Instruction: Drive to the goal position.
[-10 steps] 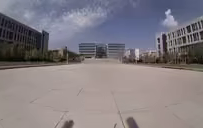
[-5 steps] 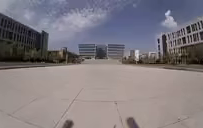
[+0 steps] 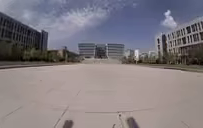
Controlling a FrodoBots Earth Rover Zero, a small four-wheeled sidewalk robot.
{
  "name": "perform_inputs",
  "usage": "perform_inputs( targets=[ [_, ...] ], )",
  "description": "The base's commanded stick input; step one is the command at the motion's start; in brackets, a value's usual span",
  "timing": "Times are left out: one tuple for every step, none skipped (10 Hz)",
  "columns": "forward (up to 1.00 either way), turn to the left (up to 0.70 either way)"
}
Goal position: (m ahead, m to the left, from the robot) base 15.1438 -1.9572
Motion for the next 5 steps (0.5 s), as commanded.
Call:
perform_inputs(
  targets=[
    [0.7, 0.0],
    [0.7, 0.0],
    [0.63, 0.0],
    [0.3, 0.0],
    [0.11, 0.0]
  ],
)
